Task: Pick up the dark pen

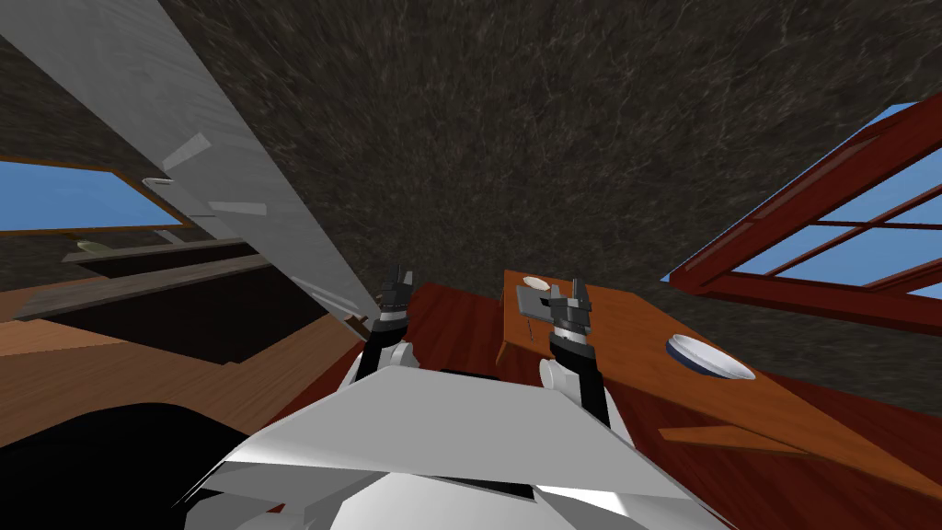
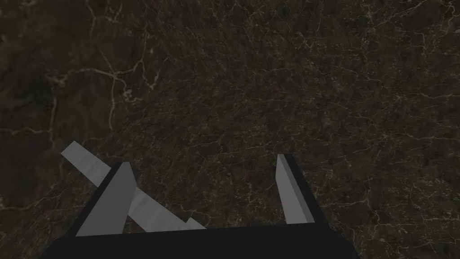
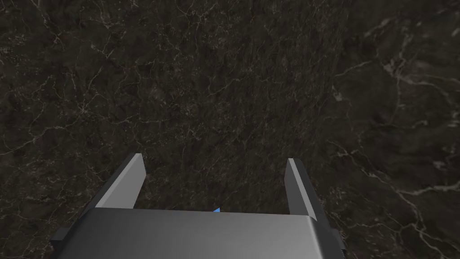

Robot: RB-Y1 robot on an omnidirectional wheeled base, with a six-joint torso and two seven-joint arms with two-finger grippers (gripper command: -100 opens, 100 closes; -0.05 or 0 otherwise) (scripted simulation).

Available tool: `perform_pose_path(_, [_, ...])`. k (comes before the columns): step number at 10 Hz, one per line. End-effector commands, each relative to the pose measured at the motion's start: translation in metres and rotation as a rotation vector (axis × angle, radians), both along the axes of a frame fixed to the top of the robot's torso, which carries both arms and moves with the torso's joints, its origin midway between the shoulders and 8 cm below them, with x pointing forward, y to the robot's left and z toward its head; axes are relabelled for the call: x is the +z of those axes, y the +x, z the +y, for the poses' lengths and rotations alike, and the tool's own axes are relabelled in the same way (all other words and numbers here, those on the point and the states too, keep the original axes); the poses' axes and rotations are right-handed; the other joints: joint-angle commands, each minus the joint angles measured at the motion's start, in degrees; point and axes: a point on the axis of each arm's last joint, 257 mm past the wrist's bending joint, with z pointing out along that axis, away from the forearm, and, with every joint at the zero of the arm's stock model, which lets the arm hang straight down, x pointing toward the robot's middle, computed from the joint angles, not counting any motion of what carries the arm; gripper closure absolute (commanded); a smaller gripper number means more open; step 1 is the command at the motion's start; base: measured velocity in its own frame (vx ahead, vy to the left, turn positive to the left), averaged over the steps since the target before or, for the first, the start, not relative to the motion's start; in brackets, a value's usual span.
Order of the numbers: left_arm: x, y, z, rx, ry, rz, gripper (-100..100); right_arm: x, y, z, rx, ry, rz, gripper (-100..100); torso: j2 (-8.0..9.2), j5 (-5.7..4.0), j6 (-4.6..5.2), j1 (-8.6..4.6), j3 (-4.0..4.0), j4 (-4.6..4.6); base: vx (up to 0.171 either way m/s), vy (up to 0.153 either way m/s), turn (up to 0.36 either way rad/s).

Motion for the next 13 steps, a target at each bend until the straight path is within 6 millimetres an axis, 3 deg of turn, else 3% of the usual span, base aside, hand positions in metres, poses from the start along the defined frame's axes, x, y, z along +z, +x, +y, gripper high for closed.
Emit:
perform_pose_path(1, [0.0, 0.0, 0.0, 0.0, 0.0, 0.0, 0, -0.002, 0.004, -0.001, 0.012, -0.026, 0.016, -100, 0.0, 0.0, 0.0, 0.0, 0.0, 0.0, 0.007, 0.012, 0.001])
perform_pose_path(4, [0.0, 0.0, 0.0, 0.0, 0.0, 0.0, 0, -0.011, 0.02, -0.011, 0.027, -0.062, 0.072, -100, -0.13, 0.02, -0.01, 0.08, -0.07, -0.03, 0.032, 0.033, -0.002])
perform_pose_path(8, [0.0, 0.0, 0.0, 0.0, 0.0, 0.0, 0, -0.037, 0.052, -0.046, 0.017, -0.051, 0.187, -100, -0.26, 0.05, -0.01, 0.22, -0.15, -0.06, 0.062, 0.063, -0.011])
perform_pose_path(13, [0.0, 0.0, 0.0, 0.0, 0.0, 0.0, 0, -0.061, 0.073, -0.074, 0.001, -0.011, 0.284, -100, -0.21, 0.03, 0.0, 0.13, -0.12, -0.05, 0.048, 0.041, -0.01])
